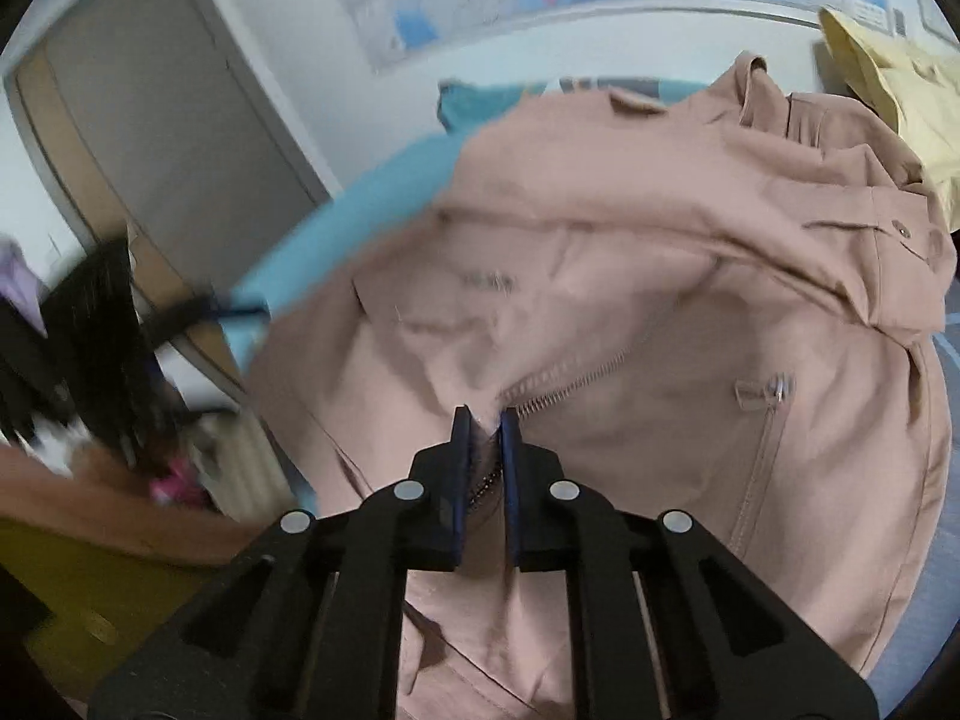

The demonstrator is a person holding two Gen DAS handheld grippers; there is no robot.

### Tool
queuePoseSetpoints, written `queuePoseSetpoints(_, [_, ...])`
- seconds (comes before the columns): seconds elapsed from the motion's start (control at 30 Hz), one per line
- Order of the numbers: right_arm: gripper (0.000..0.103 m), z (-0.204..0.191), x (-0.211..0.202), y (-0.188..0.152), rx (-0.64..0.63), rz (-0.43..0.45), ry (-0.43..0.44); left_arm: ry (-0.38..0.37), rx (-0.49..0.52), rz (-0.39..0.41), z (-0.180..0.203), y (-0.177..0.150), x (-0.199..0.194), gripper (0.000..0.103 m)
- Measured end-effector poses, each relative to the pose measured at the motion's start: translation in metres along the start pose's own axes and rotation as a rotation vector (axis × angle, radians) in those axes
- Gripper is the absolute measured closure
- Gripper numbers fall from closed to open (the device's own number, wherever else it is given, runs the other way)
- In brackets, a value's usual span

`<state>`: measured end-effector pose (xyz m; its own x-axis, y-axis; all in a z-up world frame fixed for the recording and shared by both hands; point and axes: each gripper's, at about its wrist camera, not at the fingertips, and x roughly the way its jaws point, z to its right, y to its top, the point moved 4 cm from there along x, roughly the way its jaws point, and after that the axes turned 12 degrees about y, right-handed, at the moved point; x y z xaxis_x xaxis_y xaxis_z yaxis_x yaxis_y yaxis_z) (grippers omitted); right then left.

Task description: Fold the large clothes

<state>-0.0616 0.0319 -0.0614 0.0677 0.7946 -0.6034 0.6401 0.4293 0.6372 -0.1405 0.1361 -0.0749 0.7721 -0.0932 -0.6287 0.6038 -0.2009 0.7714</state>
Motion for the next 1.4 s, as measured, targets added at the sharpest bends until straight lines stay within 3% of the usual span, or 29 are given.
queuePoseSetpoints(0.13, [0.093, 0.012, -0.004, 0.024, 0.042, 0.064, 0.019, -0.115, 0.089, 0.033, 0.034, -0.005, -0.008, 0.016])
queuePoseSetpoints(0.2, [0.093, 0.02, -0.006, 0.033, 0.055, 0.09, -0.026, -0.159, 0.131, 0.02, 0.05, -0.01, -0.006, 0.016])
queuePoseSetpoints(0.37, [0.093, 0.028, 0.004, 0.026, 0.079, 0.061, -0.023, -0.231, 0.222, -0.044, 0.086, -0.023, 0.018, 0.024])
queuePoseSetpoints(0.47, [0.093, 0.022, 0.01, 0.02, 0.062, 0.052, -0.02, -0.198, 0.2, -0.148, 0.089, -0.026, 0.054, 0.028])
queuePoseSetpoints(0.5, [0.089, 0.019, 0.007, 0.018, 0.058, 0.06, -0.021, -0.197, 0.176, -0.116, 0.087, -0.022, 0.054, 0.028])
queuePoseSetpoints(0.6, [0.088, 0.013, -0.003, 0.017, 0.038, 0.09, -0.039, -0.248, 0.061, -0.13, 0.072, -0.017, 0.058, 0.028])
queuePoseSetpoints(0.7, [0.088, 0.011, -0.012, 0.013, 0.033, 0.108, -0.045, -0.209, 0.017, -0.122, 0.059, -0.019, 0.057, 0.028])
queuePoseSetpoints(0.77, [0.075, -0.001, -0.021, 0.004, -0.019, 0.109, -0.042, -0.208, -0.002, -0.12, 0.055, -0.019, 0.057, 0.028])
queuePoseSetpoints(0.8, [0.066, -0.008, -0.024, 0.0, -0.038, 0.108, -0.033, -0.203, -0.011, -0.115, 0.053, -0.017, 0.057, 0.028])
queuePoseSetpoints(1.0, [0.066, -0.065, -0.029, -0.059, -0.157, -0.002, 0.134, -0.16, -0.037, -0.058, 0.044, 0.013, 0.064, 0.027])
queuePoseSetpoints(1.1, [0.065, -0.061, 0.002, -0.087, -0.147, -0.132, 0.061, -0.146, -0.054, -0.055, 0.035, 0.027, 0.078, 0.027])
queuePoseSetpoints(1.2, [0.068, -0.048, 0.016, -0.103, -0.113, -0.181, -0.005, -0.147, -0.079, -0.078, 0.028, 0.032, 0.09, 0.027])
queuePoseSetpoints(1.4, [0.07, -0.042, -0.005, -0.099, -0.116, -0.096, -0.103, -0.103, -0.077, -0.053, 0.019, 0.03, 0.076, 0.027])
